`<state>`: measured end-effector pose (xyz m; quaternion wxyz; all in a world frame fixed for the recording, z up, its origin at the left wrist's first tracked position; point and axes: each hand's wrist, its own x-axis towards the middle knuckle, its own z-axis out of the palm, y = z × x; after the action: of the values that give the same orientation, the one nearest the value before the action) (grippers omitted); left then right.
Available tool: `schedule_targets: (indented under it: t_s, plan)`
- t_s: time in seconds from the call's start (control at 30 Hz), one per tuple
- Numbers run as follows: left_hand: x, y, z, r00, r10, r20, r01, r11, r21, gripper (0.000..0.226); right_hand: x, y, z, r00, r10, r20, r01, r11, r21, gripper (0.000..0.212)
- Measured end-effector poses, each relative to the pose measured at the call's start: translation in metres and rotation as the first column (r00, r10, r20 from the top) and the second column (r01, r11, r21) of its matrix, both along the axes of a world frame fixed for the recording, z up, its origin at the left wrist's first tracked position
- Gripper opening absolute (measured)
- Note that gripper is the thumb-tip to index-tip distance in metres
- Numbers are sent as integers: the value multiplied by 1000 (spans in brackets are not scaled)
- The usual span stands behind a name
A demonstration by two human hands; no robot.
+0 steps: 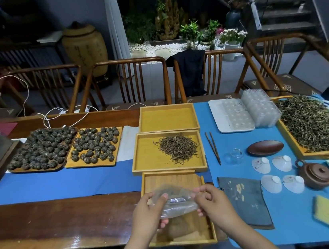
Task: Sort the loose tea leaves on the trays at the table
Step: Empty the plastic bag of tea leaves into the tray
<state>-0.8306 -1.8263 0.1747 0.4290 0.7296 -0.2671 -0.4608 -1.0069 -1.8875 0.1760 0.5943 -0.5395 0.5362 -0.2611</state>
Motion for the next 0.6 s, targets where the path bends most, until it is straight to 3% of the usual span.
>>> schedule_targets:
  t_s: [0.6]
  plan:
    - [14,-11,28,999,44,-25,-43,999,12,38,8,-5,29,994,-55,99,58,998,-31,6]
